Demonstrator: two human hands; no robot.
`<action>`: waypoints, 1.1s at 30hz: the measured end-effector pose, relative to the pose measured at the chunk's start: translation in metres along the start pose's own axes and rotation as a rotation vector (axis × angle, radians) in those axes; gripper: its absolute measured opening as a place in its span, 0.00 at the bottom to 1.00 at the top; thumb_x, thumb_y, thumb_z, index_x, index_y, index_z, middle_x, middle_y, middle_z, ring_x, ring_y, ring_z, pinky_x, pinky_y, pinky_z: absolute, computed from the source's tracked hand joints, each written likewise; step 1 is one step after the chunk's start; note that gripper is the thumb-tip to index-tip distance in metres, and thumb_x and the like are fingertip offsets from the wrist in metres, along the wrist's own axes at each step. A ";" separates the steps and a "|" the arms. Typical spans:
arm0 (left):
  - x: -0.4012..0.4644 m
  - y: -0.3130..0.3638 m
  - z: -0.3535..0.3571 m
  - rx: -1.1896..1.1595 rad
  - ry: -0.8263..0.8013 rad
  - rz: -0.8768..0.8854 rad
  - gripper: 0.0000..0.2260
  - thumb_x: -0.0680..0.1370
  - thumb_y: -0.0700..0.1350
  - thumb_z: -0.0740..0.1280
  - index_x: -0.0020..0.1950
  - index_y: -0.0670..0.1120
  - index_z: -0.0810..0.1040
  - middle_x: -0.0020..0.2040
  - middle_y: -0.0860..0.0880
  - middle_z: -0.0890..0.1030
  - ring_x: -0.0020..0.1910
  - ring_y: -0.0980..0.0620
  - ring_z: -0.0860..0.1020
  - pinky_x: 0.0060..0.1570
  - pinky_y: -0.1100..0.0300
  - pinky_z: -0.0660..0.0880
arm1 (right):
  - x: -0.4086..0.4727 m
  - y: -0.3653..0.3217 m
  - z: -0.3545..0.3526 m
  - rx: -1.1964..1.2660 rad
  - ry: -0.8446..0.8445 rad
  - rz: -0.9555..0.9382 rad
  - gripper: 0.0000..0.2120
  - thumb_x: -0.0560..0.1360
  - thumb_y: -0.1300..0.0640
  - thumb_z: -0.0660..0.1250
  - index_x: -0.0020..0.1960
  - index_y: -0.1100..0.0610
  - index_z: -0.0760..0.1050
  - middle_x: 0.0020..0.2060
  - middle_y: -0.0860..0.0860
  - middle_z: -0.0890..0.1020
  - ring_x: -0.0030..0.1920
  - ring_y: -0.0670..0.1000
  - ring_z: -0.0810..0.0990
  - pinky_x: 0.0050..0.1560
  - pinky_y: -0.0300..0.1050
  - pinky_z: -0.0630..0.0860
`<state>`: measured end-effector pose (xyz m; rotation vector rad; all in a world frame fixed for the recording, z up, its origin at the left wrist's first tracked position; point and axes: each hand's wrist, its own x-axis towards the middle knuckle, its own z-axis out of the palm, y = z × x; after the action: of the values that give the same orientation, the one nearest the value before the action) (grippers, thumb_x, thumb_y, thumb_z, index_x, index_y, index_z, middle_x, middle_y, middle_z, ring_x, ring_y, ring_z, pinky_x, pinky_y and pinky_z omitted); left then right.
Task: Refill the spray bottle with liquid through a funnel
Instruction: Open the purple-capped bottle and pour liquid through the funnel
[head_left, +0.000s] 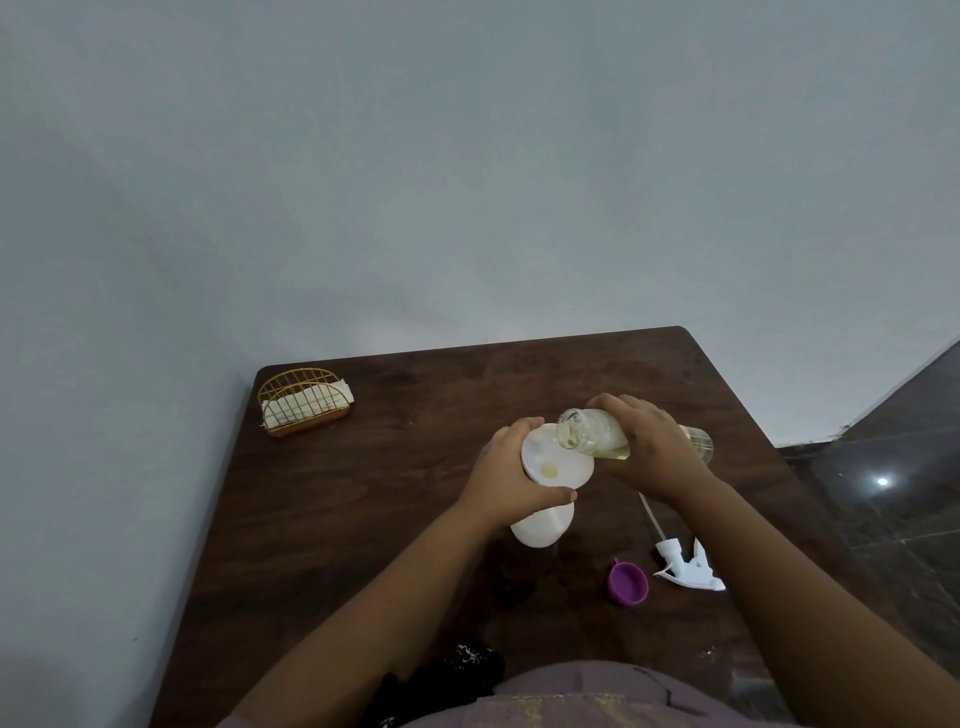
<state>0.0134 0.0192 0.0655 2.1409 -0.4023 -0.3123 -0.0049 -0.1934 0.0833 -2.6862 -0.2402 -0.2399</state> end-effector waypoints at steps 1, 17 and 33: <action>0.000 0.000 0.000 -0.001 0.000 -0.002 0.39 0.63 0.54 0.80 0.71 0.54 0.67 0.67 0.53 0.72 0.63 0.52 0.72 0.60 0.51 0.74 | 0.000 0.000 0.000 0.000 0.000 0.001 0.25 0.64 0.47 0.77 0.57 0.46 0.72 0.47 0.44 0.78 0.46 0.50 0.76 0.49 0.51 0.75; -0.002 0.002 0.000 0.005 0.002 -0.008 0.41 0.63 0.55 0.80 0.73 0.54 0.67 0.68 0.53 0.72 0.65 0.52 0.72 0.61 0.50 0.73 | -0.002 0.001 -0.003 -0.014 -0.007 0.005 0.26 0.63 0.47 0.77 0.57 0.47 0.72 0.46 0.45 0.78 0.45 0.50 0.77 0.49 0.52 0.75; -0.003 0.003 -0.001 -0.005 -0.003 -0.016 0.40 0.64 0.54 0.80 0.73 0.54 0.67 0.67 0.54 0.73 0.64 0.53 0.73 0.61 0.51 0.75 | -0.001 -0.004 -0.005 -0.037 -0.021 0.020 0.25 0.64 0.47 0.76 0.57 0.45 0.71 0.47 0.46 0.79 0.47 0.51 0.76 0.50 0.53 0.75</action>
<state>0.0104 0.0197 0.0690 2.1393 -0.3865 -0.3256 -0.0076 -0.1918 0.0890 -2.7280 -0.2167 -0.2121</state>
